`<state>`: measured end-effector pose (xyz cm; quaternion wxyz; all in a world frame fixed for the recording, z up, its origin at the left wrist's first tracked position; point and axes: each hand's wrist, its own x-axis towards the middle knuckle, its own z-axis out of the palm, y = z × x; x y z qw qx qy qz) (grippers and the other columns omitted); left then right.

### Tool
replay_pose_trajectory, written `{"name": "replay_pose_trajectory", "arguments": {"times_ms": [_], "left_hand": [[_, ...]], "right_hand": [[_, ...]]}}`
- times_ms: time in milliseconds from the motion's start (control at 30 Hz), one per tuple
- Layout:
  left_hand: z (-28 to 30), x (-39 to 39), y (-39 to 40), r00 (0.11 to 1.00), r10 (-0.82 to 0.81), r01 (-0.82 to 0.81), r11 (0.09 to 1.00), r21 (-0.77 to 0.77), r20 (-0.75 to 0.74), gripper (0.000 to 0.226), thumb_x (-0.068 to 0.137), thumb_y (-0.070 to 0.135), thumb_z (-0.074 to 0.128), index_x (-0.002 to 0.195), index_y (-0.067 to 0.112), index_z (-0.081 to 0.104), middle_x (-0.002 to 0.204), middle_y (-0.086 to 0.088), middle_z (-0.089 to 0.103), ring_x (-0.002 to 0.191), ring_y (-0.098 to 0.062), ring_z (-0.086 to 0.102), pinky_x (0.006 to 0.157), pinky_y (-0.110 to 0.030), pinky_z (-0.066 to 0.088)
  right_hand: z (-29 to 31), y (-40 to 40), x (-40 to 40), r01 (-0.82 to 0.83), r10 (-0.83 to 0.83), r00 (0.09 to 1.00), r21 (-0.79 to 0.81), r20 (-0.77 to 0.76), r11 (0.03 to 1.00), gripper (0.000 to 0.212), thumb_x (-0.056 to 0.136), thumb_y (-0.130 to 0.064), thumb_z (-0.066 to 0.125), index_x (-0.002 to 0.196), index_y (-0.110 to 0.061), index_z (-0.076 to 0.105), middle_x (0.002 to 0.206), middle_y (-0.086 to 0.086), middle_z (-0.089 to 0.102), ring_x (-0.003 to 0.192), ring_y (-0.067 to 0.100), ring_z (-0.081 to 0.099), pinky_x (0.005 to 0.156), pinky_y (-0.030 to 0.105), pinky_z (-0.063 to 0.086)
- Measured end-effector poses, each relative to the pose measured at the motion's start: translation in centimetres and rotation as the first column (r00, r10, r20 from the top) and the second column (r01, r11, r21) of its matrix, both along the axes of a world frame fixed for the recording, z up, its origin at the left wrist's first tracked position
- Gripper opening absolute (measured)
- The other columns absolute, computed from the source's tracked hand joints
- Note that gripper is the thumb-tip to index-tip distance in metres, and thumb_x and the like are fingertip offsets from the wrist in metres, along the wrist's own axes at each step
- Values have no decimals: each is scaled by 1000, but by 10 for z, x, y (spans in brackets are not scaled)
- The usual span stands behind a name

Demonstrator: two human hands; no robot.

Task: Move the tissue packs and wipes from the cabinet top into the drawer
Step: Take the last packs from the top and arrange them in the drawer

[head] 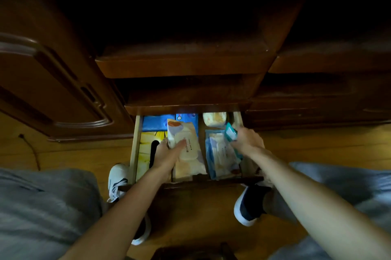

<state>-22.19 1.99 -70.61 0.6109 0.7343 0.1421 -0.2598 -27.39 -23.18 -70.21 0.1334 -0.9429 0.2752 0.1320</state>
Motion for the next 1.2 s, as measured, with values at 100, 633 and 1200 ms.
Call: {"name": "replay_pose_trajectory", "arguments": {"times_ms": [100,633,1200], "left_hand": [[12,-6,-7,998,-47,44,994,-101,-29,30,85,21,79,109,22,61,100,-2,76,87,-21,75,67,-36,62],[-55,-11,-107,944,-251,265,963,37,-215,37,90,-6,61,125,1,56,123,-22,66,112,-38,64,94,-56,54],[-61,-22,-99,856,-515,493,842,221,53,41,103,24,51,143,19,50,136,-5,60,115,-21,63,87,-35,56]], "right_hand": [[40,-16,-8,-9,16,996,-77,92,997,43,89,-38,73,123,-23,52,108,1,71,87,22,70,52,28,42],[-2,-41,-61,166,-168,986,83,11,983,32,98,-34,60,118,-22,37,105,3,67,81,25,66,56,35,42],[-31,-4,-36,-12,13,966,-6,260,1000,40,96,-22,64,125,-26,37,127,7,54,88,30,70,60,36,51]]}}
